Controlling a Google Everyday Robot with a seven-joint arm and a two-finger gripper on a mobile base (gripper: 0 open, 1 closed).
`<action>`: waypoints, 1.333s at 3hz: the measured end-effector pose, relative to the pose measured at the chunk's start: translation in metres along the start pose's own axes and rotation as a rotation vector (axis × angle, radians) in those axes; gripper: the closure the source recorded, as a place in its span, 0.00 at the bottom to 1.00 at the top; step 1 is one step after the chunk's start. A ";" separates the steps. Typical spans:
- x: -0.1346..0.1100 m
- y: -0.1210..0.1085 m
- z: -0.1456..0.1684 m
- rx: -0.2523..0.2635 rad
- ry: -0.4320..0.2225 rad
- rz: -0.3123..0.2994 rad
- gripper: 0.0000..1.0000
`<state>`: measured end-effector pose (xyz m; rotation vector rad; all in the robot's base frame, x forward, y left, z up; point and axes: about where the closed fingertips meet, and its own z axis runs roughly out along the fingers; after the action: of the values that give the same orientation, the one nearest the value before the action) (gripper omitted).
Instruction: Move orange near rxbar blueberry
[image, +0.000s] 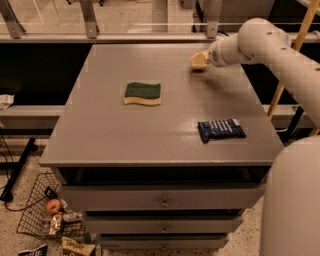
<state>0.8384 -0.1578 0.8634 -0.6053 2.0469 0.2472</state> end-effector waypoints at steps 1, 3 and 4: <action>-0.010 0.003 -0.043 -0.057 -0.049 -0.045 0.84; -0.007 0.060 -0.154 -0.352 -0.069 -0.297 1.00; -0.002 0.066 -0.150 -0.373 -0.049 -0.293 1.00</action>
Offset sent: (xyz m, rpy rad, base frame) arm -0.1578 -0.0236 0.1143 -0.1257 -0.1789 0.5281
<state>0.6935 -0.1613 0.9390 -1.1060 1.8472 0.4691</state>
